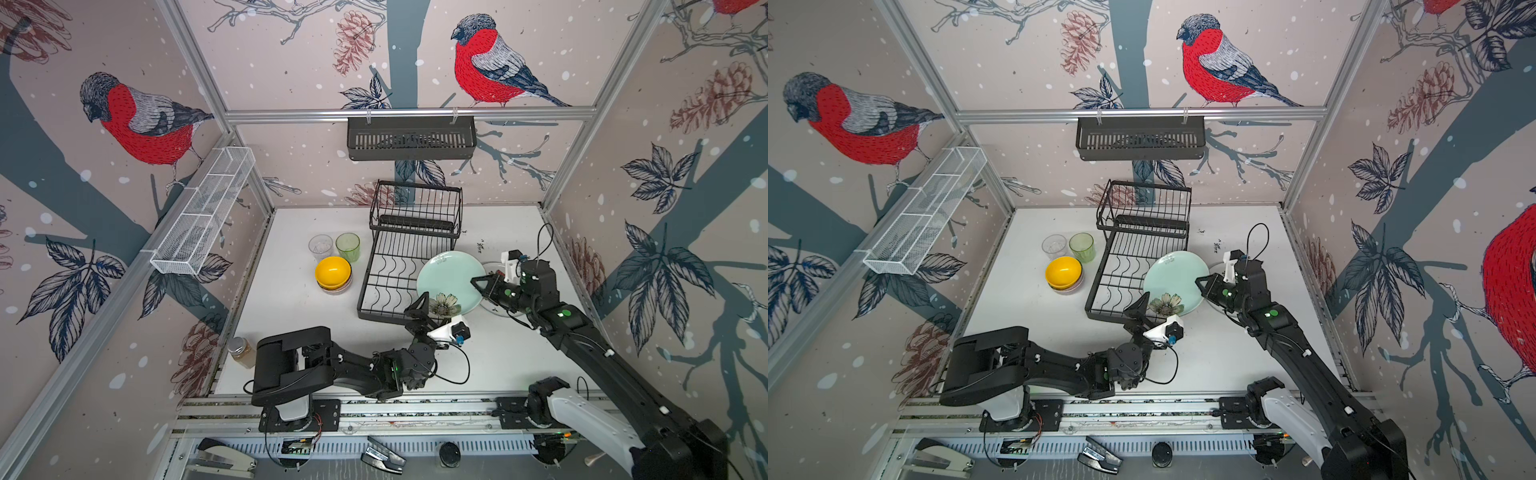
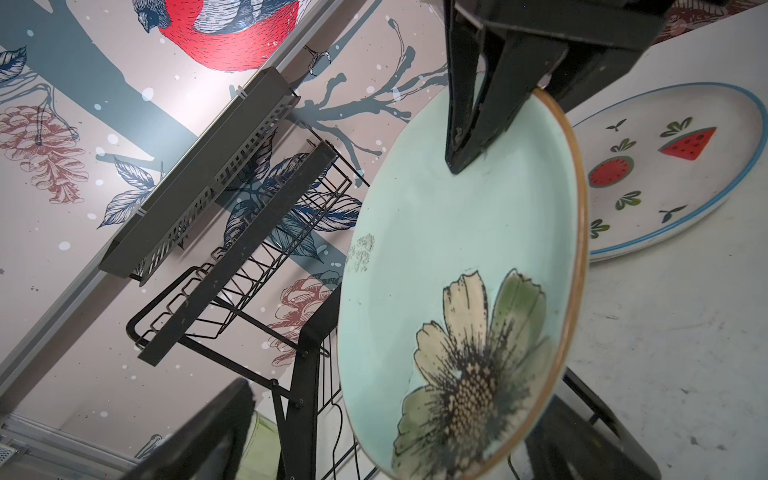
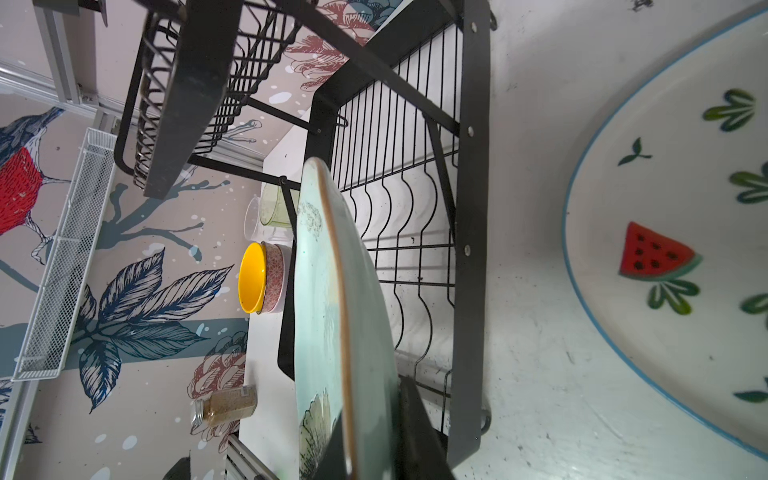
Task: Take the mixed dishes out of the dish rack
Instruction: 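Open the left gripper while the right gripper carries the green plate over the watermelon plate, then lower the green plate onto the watermelon plate and open the right gripper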
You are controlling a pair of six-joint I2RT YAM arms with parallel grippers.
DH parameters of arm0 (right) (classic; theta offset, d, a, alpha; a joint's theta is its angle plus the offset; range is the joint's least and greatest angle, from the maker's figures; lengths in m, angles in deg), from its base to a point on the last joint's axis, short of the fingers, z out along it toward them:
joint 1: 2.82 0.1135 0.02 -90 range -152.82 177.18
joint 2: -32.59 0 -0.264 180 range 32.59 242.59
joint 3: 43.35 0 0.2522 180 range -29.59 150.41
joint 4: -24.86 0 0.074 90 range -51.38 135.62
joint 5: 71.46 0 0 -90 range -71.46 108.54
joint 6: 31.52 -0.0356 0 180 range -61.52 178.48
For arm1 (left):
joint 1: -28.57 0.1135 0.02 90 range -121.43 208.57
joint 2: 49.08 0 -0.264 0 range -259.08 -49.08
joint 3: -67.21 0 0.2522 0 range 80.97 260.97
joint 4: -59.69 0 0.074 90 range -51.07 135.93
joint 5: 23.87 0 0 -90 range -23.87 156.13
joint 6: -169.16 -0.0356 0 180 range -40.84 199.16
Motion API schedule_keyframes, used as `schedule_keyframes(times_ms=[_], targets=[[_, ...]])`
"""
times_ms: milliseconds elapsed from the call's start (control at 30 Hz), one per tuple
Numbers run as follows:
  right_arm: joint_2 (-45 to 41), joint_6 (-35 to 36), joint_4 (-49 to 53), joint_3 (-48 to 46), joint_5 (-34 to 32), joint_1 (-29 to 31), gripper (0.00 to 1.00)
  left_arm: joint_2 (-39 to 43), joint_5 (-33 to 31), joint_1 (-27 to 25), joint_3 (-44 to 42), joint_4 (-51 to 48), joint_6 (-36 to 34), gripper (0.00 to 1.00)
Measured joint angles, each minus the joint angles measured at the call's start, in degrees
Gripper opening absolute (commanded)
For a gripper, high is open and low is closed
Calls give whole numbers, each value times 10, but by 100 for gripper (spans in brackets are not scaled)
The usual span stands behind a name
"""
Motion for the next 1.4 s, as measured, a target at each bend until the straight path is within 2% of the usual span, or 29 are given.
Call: schedule_keyframes(times_ms=[533,967,1400], targets=[[-39,1,1,-32,18,-139,0,-4,-2,0,-1,18,-5,99],[14,1,-1,-72,35,-295,0,2,-2,0,-9,28,-1,98],[87,5,-26,-81,48,-322,0,63,16,29,-26,-23,78,98]])
